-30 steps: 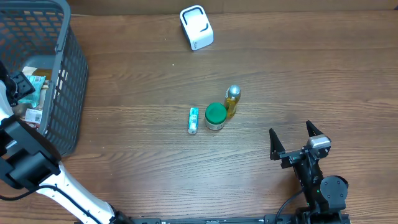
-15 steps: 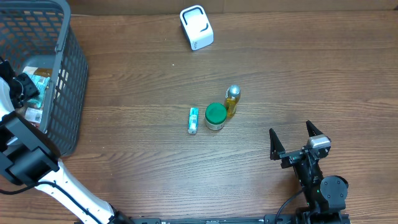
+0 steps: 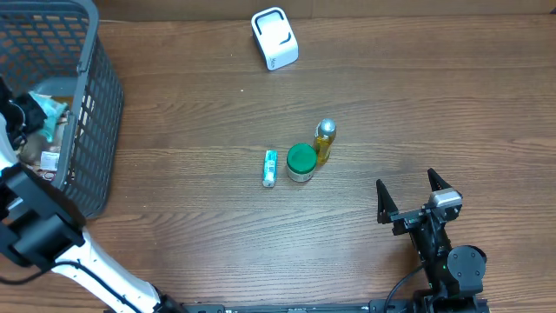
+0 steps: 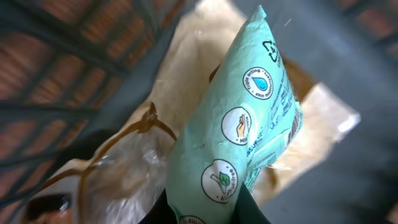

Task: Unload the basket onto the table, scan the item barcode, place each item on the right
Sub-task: 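Grasp the light-green wrapped pack inside the basket with the left gripper, then lift the green pack out of the basket and carry it toward the scanner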

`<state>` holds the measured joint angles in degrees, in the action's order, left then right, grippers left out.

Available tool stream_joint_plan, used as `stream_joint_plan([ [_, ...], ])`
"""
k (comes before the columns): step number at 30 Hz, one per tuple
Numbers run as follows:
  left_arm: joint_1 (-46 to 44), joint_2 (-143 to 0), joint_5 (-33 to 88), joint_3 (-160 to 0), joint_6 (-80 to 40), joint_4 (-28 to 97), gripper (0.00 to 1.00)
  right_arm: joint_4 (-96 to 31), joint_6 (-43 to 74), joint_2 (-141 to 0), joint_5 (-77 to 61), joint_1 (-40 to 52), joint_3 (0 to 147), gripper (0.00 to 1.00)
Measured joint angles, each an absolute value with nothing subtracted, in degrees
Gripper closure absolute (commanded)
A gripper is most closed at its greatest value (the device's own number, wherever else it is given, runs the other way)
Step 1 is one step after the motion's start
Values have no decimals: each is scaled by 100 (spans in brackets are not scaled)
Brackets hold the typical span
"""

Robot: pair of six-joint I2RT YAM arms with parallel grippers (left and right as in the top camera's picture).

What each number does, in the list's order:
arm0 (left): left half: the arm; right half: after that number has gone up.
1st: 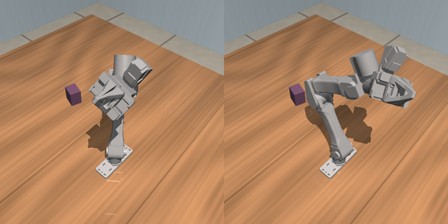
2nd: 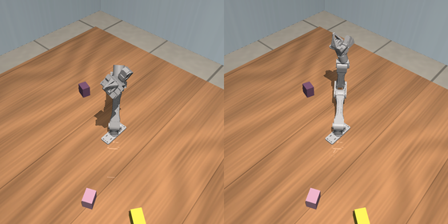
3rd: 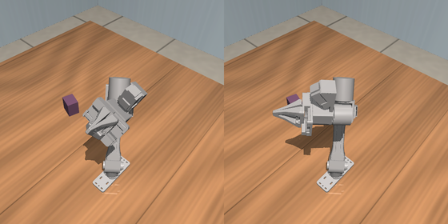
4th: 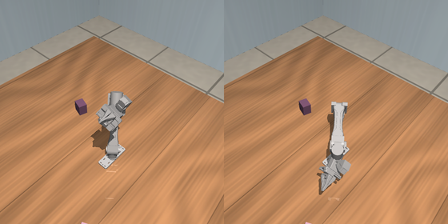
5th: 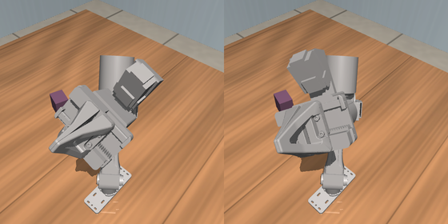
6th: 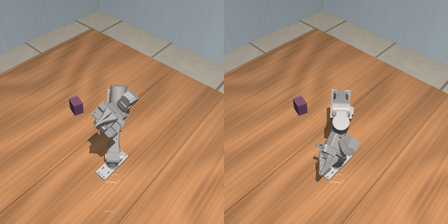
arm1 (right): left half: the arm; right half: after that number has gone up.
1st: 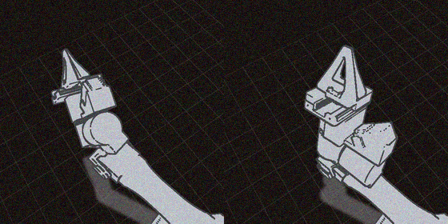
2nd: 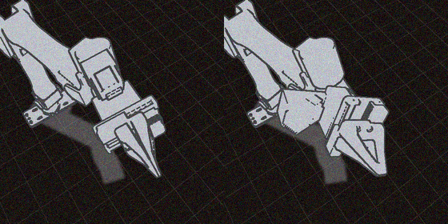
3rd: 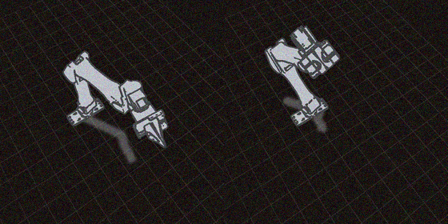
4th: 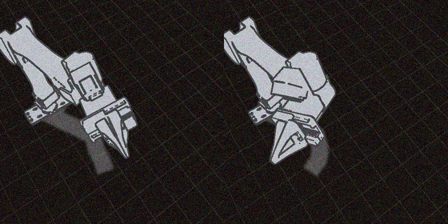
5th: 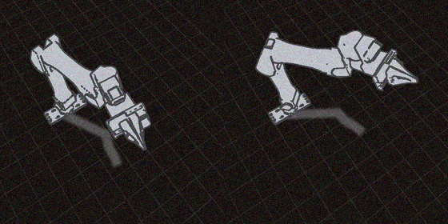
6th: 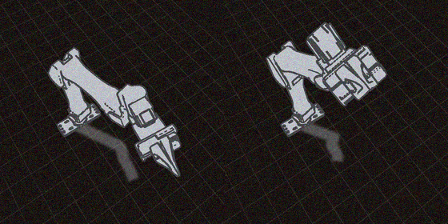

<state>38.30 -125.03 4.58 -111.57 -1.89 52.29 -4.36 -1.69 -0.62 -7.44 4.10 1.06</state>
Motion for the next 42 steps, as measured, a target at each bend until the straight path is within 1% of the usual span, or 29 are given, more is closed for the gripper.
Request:
stream_joint_plan([
  [4, 3830, -11887, 534, -11150, -480, 5229, 96, -436, -169, -62, -744, 412, 106, 0],
  [6, 3830, -11496, 757, -11150, -626, 5229, 96, -434, -172, -62, -744, 410, 106, 0],
  [13, 3841, -10346, 2460, -11150, -1208, 5227, 96, -438, -169, -62, -742, 410, 106, 0],
  [19, 3837, -9839, 3612, -11150, -1500, 5461, 96, -436, -174, -62, -744, 410, 106, 0],
  [23, 3835, -9732, 4429, -11153, -1369, 6031, 96, -436, -172, -62, -744, 410, 106, 0],
  [28, 3645, -9734, 5240, -11139, -504, 7074, 96, -436, -167, -62, -744, 410, 106, 0],
  [30, 3415, -9741, 5398, -11133, -106, 7369, 96, -440, -172, -62, -746, 410, 106, 0],
  [34, 2823, -9751, 5470, -11052, 268, 7518, 96, -434, -172, -62, -746, 410, 106, 0],
  [38, 2064, -9754, 5253, -10591, 296, 7218, 96, -434, -172, -62, -744, 410, 106, 0],
  [42, 1339, -9782, 4639, -9955, 71, 6740, 96, -434, -172, -62, -746, 412, 106, 0],
])
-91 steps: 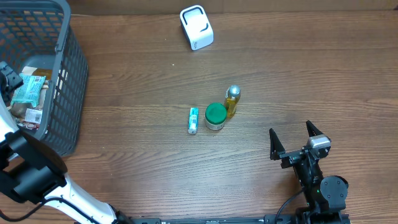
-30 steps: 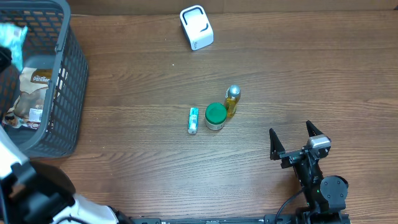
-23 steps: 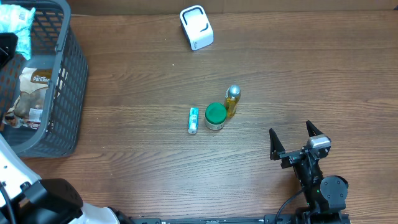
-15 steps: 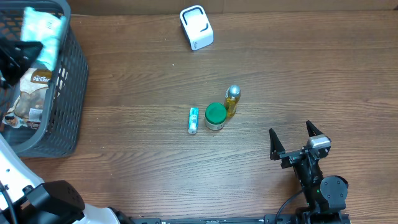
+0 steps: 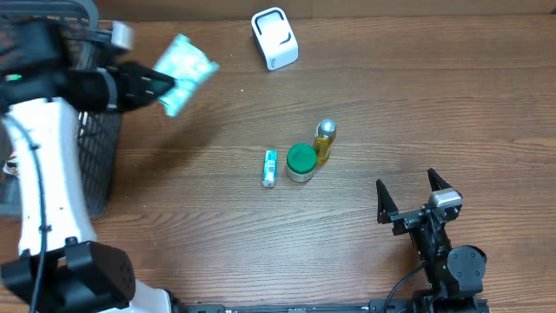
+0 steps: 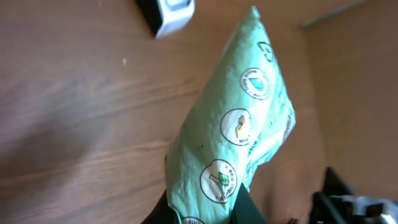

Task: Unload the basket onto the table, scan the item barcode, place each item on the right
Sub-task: 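Lift the green pack out of the basket and carry it toward the scanner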

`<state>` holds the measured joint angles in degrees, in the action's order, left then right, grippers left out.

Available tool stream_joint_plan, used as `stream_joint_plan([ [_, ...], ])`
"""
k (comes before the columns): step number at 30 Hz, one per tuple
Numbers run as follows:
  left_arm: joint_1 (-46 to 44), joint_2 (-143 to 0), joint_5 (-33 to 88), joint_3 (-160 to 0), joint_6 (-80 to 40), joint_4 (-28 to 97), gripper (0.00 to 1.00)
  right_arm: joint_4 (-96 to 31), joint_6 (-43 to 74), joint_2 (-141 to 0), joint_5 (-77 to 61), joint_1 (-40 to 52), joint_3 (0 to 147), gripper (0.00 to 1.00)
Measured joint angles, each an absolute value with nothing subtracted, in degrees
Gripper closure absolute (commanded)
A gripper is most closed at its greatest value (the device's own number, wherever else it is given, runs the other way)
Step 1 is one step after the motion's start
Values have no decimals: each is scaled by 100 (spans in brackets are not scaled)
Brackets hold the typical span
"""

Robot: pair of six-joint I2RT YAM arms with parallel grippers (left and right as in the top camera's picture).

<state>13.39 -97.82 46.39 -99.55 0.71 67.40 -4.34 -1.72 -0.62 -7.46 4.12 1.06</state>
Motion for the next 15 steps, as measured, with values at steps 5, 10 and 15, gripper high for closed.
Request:
stream_joint_plan([
  [5, 711, -9789, 3813, -8986, -740, 5771, 96, -436, -169, -62, -744, 412, 106, 0],
  [10, 174, -9808, 3072, -7957, -1483, 4755, 96, -432, -169, -62, -746, 412, 106, 0],
  [15, -362, -9828, 2285, -7043, -2034, 3850, 96, -436, -172, -62, -746, 412, 106, 0],
])
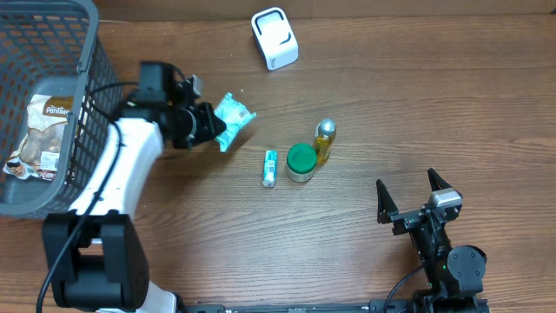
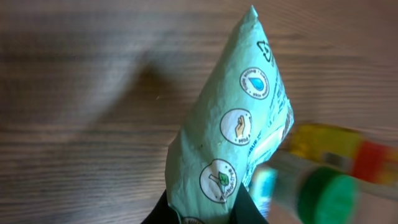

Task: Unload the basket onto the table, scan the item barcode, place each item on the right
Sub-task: 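Lift the green pack out of the basket and carry it toward the scanner, then lower the green pack onto the table left of the teal packet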

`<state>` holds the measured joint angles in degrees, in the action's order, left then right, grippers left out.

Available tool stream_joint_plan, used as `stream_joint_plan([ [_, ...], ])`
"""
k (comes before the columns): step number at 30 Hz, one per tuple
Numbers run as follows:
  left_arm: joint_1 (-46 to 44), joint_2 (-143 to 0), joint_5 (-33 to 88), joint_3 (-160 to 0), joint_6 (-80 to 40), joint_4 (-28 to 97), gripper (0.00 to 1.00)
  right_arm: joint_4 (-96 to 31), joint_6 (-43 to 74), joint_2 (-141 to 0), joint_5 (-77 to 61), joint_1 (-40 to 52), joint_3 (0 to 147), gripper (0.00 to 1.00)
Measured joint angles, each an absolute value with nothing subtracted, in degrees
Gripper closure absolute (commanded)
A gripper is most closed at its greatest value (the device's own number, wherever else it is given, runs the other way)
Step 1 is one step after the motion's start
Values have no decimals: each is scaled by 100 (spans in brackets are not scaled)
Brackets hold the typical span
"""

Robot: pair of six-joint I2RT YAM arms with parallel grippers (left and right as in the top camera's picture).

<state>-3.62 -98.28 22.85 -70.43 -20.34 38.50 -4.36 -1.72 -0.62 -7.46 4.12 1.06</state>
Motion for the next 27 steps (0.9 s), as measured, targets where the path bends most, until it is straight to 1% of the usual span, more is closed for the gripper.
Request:
stream_joint_plan([
  [4, -679, -9839, 1632, -6613, -2287, 3485, 96, -436, -172, -62, -746, 412, 106, 0],
  [7, -808, -9837, 1365, -6453, -2390, 3334, 96, -436, -172, -62, -746, 412, 106, 0],
  [9, -873, -9837, 1275, -6379, -2410, 3273, 94, -438, -172, -62, -744, 410, 106, 0],
  [11, -939, -9837, 1179, -6300, -2412, 3251, 82, -434, -167, -62, -744, 410, 106, 0],
  [12, -941, -9837, 1164, -6281, -2418, 3253, 68, -436, -167, -62, -744, 412, 106, 0],
  [13, -945, -9837, 1146, -6276, -2423, 3256, 49, -438, -172, -62, -744, 410, 106, 0],
  [14, -954, -9837, 1133, -6274, -2436, 3258, 39, -436, -172, -62, -746, 410, 106, 0],
  [15, -956, -9837, 1125, -6272, -2432, 3258, 36, -436, -172, -62, -744, 410, 106, 0],
  [17, -954, -9837, 1109, -6272, -2379, 3299, 35, -438, -169, -62, -744, 410, 106, 0],
  [18, -937, -9837, 1109, -6276, -2359, 3367, 37, -436, -169, -62, -746, 410, 106, 0],
  [20, -895, -9839, 1107, -6344, -2314, 3647, 45, -436, -169, -62, -744, 410, 106, 0],
  [21, -867, -9839, 1105, -6416, -2274, 3809, 52, -438, -169, -62, -744, 410, 106, 0],
  [23, -845, -9839, 1133, -6617, -2198, 4049, 75, -438, -169, -62, -744, 410, 106, 0],
  [25, -810, -9837, 1243, -6873, -2045, 4239, 90, -434, -169, -62, -744, 412, 106, 0],
  [26, -812, -9837, 1304, -6949, -1970, 4278, 95, -434, -169, -62, -746, 412, 106, 0],
  [27, -827, -9837, 1374, -7013, -1922, 4324, 96, -436, -169, -62, -742, 412, 106, 0],
])
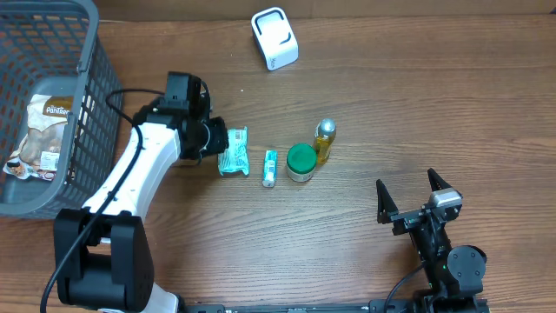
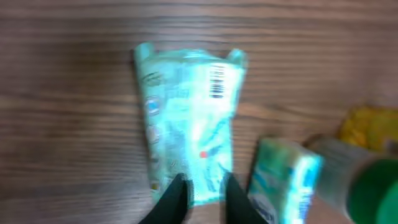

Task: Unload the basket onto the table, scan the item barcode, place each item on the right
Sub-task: 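Lower the green pack onto the table left of the teal packet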

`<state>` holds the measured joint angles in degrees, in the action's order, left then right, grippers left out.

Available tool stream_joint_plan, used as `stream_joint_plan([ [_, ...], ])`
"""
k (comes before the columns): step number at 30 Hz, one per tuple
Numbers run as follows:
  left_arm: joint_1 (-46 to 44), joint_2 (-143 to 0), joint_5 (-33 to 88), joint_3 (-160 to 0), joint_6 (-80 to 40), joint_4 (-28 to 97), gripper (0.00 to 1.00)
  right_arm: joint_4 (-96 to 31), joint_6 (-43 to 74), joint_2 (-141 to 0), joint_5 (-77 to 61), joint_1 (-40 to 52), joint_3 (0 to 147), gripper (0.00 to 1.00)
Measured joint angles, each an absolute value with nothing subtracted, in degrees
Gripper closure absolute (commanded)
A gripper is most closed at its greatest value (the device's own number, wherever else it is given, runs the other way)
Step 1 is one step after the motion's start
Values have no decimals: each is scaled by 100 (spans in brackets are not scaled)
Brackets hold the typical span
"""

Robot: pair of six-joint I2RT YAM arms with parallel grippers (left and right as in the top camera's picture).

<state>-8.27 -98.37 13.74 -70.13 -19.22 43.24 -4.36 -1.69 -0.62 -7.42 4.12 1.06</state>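
The mint-green packet (image 1: pixel 233 150) lies flat on the table, left of the row of small items. In the left wrist view the packet (image 2: pixel 186 124) shows its barcode (image 2: pixel 216 81) face up. My left gripper (image 1: pixel 215 140) sits low at the packet's near end. Its fingers stand slightly apart, and the left gripper (image 2: pixel 204 186) is open with only the packet's edge between the tips. The white scanner (image 1: pixel 274 38) stands at the table's far edge. My right gripper (image 1: pixel 408 189) rests open at the front right, far from everything.
A small teal tube (image 1: pixel 269 167), a green-lidded jar (image 1: pixel 301 162) and a yellow bottle (image 1: pixel 324 141) stand just right of the packet. A grey mesh basket (image 1: pixel 95 113) at the far left holds a snack bag (image 1: pixel 48 113).
The packet was held edge-up above the table left of the tube. Now it lies flat on the wood with its barcode up, and my left fingers have parted from it.
My left gripper first held the green packet inside the basket. Then it held the packet out over the table near the scanner. Later it was lower, beside the tube and jar. Now the packet lies on the table, let go. The right arm stayed still.
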Motion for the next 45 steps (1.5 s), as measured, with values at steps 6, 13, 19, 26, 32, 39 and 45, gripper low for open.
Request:
stream_joint_plan([
  [6, -1149, -9839, 1544, -7054, -1778, 4563, 96, -436, -169, -62, -744, 412, 106, 0],
  [13, -1594, -10169, 1415, -7054, -1761, 4434, 96, -436, -169, -62, -746, 410, 106, 0],
  [19, -1739, -10746, 1271, -7050, -1754, 4388, 96, -434, -169, -62, -744, 412, 106, 0],
  [26, -1487, -10814, 414, -7183, -1737, 5345, 96, -434, -172, -62, -746, 410, 106, 0],
  [32, -978, -10814, 108, -7791, -1741, 5284, 96, -438, -172, -62, -746, 410, 106, 0],
  [39, -899, -10814, 263, -8049, -1741, 5347, 96, -436, -172, -62, -744, 412, 106, 0],
  [45, -902, -10814, 600, -8123, -1763, 5883, 96, -436, -172, -62, -746, 412, 106, 0],
])
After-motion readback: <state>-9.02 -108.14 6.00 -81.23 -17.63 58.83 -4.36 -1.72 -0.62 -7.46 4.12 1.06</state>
